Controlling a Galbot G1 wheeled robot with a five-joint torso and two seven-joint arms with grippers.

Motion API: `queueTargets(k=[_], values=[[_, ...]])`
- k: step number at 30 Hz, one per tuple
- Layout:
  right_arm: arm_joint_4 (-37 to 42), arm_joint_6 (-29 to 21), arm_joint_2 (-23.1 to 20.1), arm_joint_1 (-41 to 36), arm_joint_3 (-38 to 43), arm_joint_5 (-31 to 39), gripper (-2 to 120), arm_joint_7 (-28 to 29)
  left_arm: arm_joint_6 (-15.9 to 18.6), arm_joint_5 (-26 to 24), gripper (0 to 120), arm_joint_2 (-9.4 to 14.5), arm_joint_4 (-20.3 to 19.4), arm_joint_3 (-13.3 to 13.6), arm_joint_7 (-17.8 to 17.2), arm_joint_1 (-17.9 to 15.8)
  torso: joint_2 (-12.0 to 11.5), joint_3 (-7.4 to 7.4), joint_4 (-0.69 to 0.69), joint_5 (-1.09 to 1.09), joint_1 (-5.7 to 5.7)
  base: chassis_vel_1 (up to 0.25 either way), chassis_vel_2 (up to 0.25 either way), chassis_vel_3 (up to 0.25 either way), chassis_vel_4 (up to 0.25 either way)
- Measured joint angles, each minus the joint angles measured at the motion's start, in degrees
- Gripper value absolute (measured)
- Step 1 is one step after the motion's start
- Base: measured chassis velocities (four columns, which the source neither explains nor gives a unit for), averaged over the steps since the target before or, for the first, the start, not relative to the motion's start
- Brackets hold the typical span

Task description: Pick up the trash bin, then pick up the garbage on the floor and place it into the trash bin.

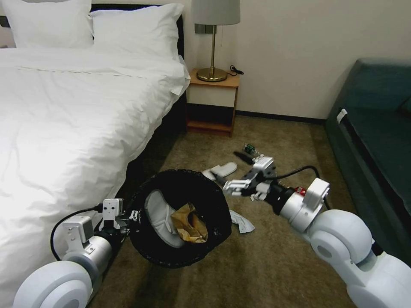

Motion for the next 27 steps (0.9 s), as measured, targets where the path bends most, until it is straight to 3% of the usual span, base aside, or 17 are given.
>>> queueTargets(k=[4,15,25,27], values=[[-1.8,0.7,1.5,-2.7,2.9,-1.2,100,4.4,0.0,0.0,2,-0.3,-0.3,-0.7,-0.2,0.1,0.0,0.00,0.00,0.00,0.00,0.000,0.000,0.000,0.000],[-4.2,2.8,4.7,-9.5,10.4,-6.6,100,6.6,0.0,0.1,2,-0.4,-0.7,-1.9,-0.3,0.4,0.0,0.00,0.00,0.01,0.00,0.000,0.000,0.000,0.000],[-1.1,9.5,9.5,-21.0,18.7,-14.9,100,7.5,0.0,0.5,2,-0.8,-0.7,-2.5,-0.5,0.8,0.0,0.00,0.00,-0.01,0.00,0.000,0.000,0.000,0.000],[-0.3,10.9,12.3,-24.2,21.2,-17.5,100,7.3,0.0,0.8,2,-1.1,-0.7,-2.3,-0.5,0.8,0.0,-0.01,0.00,0.00,0.00,0.000,0.000,0.000,0.000]])
